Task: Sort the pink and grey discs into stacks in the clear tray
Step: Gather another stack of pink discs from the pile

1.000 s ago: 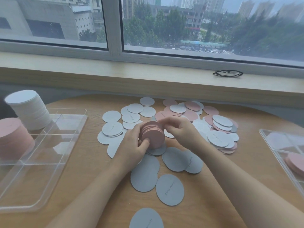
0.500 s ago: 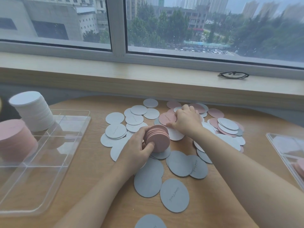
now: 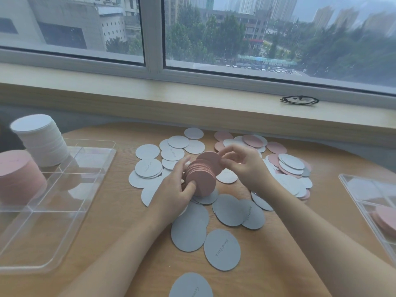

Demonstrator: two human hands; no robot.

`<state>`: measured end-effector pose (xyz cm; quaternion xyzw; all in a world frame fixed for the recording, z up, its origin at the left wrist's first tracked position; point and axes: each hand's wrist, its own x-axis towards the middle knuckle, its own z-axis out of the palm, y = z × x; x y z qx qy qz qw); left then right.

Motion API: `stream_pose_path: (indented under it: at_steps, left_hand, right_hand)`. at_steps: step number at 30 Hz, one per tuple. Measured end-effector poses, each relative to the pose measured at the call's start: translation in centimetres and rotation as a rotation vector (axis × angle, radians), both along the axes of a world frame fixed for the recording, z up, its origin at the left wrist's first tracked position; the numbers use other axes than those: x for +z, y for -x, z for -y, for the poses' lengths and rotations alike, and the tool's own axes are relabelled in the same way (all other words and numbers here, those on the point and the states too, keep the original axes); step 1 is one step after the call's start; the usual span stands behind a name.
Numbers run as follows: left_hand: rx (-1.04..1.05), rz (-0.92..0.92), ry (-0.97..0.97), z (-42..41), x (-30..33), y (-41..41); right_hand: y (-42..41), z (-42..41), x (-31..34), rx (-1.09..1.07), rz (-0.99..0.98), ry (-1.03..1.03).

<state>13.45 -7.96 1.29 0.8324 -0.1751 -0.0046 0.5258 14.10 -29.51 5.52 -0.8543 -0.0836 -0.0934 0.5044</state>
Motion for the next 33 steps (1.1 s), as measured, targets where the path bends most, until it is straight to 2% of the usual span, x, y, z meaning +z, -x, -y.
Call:
stream_pose_path:
  at_steps: [5,8,11,13,19,22,25,29,33]
  left_hand:
    - [-0.036,0.047,-0.022,0.0,0.0,0.0]
    - [-0.028,0.07,-0.025,0.0,0.2,0.1]
    - [-0.041,0.041,-0.003,0.0,0.3,0.1]
    - [-0.048,0.026,0.002,-0.1,0.3,0.1]
    - [-0.055,0.006,-0.008,-0.1,0.0,-0.1]
    - [-0.053,-0.009,0.002,-0.1,-0.2,-0.3]
    - [-0.049,-0.01,0.007,-0.1,-0.3,-0.3]
    - [-0.039,0.003,0.0,-0.2,-0.1,-0.2]
    - [-0.041,0.015,-0.001,-0.2,-0.1,-0.2]
  right_hand:
    - [0.2,-0.3,-0.9,0.135,-0.065,0.164]
    - [-1.1,0.3,-1.1,0.013,-0.046,0.21]
    - [-4.1,1.9,-1.7,-0.222,0.042,0.513]
    - [-6.0,2.7,-2.0,-0.263,-0.004,0.727]
    - [-8.9,2.8,-2.0,-0.246,-0.088,0.971]
    - [-9.2,2.7,-1.7,-0.218,-0.074,1.052]
    - [-9.5,2.6,-1.8,-0.166,0.024,1.183]
    - [-8.5,3.1,-1.9,-0.261,0.141,1.143]
    - [-5.1,3.0,-1.0,-0.332,0.253,0.799]
